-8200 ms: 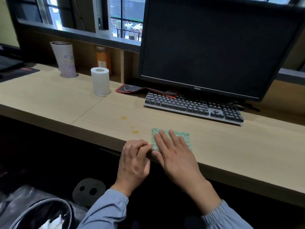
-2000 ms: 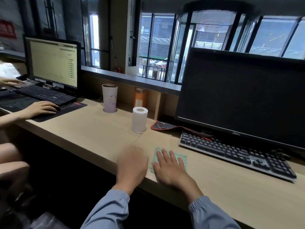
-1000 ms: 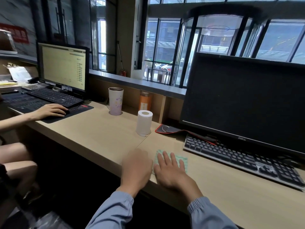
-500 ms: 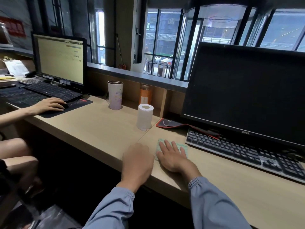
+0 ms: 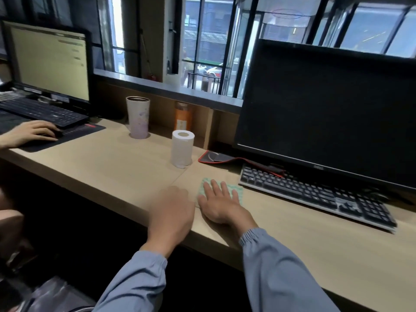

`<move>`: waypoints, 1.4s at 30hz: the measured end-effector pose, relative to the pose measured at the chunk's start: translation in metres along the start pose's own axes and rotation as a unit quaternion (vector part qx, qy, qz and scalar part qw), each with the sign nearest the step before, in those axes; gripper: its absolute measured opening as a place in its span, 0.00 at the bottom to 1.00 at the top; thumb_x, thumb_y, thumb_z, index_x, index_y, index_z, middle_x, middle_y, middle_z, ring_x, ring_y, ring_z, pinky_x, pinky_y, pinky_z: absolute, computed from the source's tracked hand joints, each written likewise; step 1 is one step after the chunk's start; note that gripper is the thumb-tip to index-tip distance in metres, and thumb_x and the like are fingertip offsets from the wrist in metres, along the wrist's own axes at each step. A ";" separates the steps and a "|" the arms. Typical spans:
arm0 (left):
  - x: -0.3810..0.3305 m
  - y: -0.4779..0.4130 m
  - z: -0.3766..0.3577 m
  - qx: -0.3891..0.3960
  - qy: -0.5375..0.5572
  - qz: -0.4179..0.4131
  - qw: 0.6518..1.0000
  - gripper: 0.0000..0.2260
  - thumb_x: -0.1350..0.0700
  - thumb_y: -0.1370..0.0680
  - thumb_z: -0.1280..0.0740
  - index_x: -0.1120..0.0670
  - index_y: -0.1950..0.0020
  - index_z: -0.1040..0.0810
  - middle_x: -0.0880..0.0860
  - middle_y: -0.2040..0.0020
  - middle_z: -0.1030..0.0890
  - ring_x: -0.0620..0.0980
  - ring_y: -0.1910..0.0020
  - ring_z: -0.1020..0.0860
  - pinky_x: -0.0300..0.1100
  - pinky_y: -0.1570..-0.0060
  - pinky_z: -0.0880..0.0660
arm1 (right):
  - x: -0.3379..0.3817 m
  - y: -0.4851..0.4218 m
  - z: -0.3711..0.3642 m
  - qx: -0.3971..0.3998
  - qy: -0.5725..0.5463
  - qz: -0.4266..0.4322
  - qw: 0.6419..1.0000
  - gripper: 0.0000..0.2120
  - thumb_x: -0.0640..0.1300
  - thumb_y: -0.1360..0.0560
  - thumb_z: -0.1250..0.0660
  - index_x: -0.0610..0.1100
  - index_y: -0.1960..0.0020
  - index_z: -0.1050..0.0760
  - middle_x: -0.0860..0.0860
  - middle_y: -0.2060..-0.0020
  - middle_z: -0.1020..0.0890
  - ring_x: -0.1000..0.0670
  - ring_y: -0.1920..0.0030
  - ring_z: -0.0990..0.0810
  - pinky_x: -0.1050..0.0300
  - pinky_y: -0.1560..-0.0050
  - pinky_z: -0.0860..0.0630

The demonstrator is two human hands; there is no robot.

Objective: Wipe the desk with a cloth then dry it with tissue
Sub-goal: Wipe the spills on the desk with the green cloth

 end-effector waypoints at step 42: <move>0.023 -0.041 0.000 0.155 0.128 -0.041 0.979 0.06 0.54 0.23 0.34 0.48 0.50 0.18 0.44 0.53 0.23 0.48 0.46 0.25 0.49 0.43 0.26 | 0.030 -0.099 0.023 0.004 0.012 0.004 1.000 0.31 0.60 0.15 0.57 0.52 0.16 0.60 0.52 0.17 0.62 0.44 0.18 0.65 0.36 0.21 0.65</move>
Point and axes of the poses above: each hand's wrist, its own y-axis away from the middle knuckle, its own z-axis out of the back of the hand, x = y × z, the point moved 8 cm from there along -y, towards the middle knuckle
